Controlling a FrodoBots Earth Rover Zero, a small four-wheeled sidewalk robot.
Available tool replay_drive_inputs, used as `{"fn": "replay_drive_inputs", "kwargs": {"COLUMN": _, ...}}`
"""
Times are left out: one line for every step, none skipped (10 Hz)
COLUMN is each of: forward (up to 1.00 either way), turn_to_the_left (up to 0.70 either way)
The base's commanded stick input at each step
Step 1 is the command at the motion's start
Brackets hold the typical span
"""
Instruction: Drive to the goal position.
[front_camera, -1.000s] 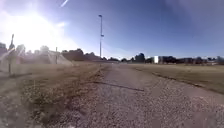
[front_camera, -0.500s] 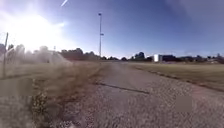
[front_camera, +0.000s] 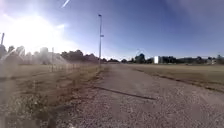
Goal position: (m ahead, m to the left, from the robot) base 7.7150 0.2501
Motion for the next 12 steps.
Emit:
{"fn": "replay_drive_inputs", "kwargs": {"forward": 0.50, "turn_to_the_left": 0.00}}
{"fn": "replay_drive_inputs", "kwargs": {"forward": 0.50, "turn_to_the_left": 0.00}}
{"fn": "replay_drive_inputs", "kwargs": {"forward": 0.50, "turn_to_the_left": 0.00}}
{"fn": "replay_drive_inputs", "kwargs": {"forward": 0.50, "turn_to_the_left": 0.00}}
{"fn": "replay_drive_inputs", "kwargs": {"forward": 0.50, "turn_to_the_left": 0.00}}
{"fn": "replay_drive_inputs", "kwargs": {"forward": 0.50, "turn_to_the_left": 0.00}}
{"fn": "replay_drive_inputs", "kwargs": {"forward": 0.50, "turn_to_the_left": 0.00}}
{"fn": "replay_drive_inputs", "kwargs": {"forward": 0.50, "turn_to_the_left": 0.00}}
{"fn": "replay_drive_inputs", "kwargs": {"forward": 0.50, "turn_to_the_left": 0.00}}
{"fn": "replay_drive_inputs", "kwargs": {"forward": 0.50, "turn_to_the_left": 0.00}}
{"fn": "replay_drive_inputs", "kwargs": {"forward": 0.50, "turn_to_the_left": 0.00}}
{"fn": "replay_drive_inputs", "kwargs": {"forward": 0.50, "turn_to_the_left": 0.00}}
